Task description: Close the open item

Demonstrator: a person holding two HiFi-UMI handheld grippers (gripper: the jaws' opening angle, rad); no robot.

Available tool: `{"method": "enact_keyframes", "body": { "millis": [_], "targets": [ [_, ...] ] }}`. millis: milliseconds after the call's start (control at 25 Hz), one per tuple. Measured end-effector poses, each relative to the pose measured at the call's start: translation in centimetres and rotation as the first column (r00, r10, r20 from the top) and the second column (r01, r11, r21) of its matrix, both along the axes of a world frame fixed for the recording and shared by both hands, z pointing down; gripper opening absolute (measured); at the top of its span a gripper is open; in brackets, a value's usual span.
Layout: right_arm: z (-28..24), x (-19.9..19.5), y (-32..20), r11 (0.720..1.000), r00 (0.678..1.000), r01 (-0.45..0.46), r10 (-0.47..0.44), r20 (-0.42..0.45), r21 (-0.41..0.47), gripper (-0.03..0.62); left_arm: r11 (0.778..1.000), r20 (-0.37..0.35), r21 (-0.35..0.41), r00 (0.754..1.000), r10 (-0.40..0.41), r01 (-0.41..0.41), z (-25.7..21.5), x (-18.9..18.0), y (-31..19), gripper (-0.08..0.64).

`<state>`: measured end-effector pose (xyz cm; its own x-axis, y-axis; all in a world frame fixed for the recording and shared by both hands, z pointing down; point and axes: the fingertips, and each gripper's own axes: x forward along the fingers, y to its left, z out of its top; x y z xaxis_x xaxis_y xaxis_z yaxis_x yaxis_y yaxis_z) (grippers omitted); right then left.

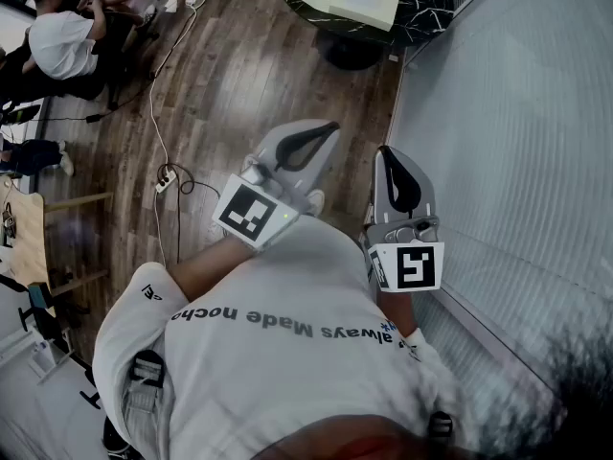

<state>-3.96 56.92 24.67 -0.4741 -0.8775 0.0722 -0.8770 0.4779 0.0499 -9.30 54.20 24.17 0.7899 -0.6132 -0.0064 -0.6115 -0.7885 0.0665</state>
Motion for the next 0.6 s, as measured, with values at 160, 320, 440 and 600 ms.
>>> {"method": "enact_keyframes", "body": {
  "millis": [160, 320, 440, 600],
  "targets": [
    [0.9, 1.1, -1.2, 1.000, 1.000, -0.010, 0.010, -0.005, -0.004, 0.002, 1.000, 0.002, -0.004, 1.000, -0.006, 0.006, 0.7, 0.7, -1.4, 0.003],
    [1.5, 1.5, -2.9, 1.000, 1.000, -0.007, 0.007, 0.005, -0.025, 0.002, 1.000, 0.009, -0.027, 1.000, -0.014, 0.014, 1.5, 0.8, -3.1, 0.003],
    [1.9, 1.4, -4.9, 0.999, 1.000, -0.004, 0.004, 0.000, -0.035, 0.002, 0.999, 0.024, -0.045, 1.000, -0.017, 0.018, 2.2, 0.6, -5.1, 0.003],
    [3.0, 0.6, -8.6, 0.998, 1.000, 0.001, -0.001, -0.001, -0.057, 0.002, 0.998, 0.016, -0.060, 1.000, -0.023, 0.024, 3.3, 0.0, -8.9, 0.003]
  ]
}}
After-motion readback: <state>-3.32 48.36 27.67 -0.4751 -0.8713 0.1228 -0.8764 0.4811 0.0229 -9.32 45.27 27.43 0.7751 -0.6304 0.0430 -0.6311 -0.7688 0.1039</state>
